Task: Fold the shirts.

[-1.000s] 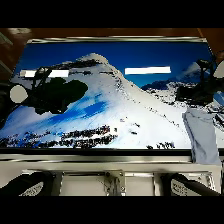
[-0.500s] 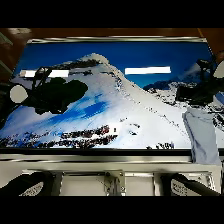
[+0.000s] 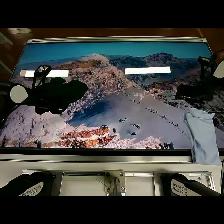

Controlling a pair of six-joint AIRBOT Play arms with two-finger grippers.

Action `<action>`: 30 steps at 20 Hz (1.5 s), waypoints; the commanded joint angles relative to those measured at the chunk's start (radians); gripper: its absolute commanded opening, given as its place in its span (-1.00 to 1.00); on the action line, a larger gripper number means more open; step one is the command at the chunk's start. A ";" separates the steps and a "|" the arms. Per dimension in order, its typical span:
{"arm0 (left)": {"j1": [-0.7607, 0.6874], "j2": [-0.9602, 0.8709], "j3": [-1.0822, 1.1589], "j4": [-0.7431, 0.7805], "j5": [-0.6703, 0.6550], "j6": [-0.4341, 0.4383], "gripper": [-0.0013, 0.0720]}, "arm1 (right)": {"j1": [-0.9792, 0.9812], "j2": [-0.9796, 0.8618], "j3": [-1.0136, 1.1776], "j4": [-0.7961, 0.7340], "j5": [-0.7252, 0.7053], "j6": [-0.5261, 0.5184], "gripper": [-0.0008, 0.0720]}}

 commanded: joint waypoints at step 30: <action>0.456 -0.640 0.164 -0.560 0.374 0.059 -0.86 | 0.001 0.000 0.001 0.067 -0.130 -0.063 0.91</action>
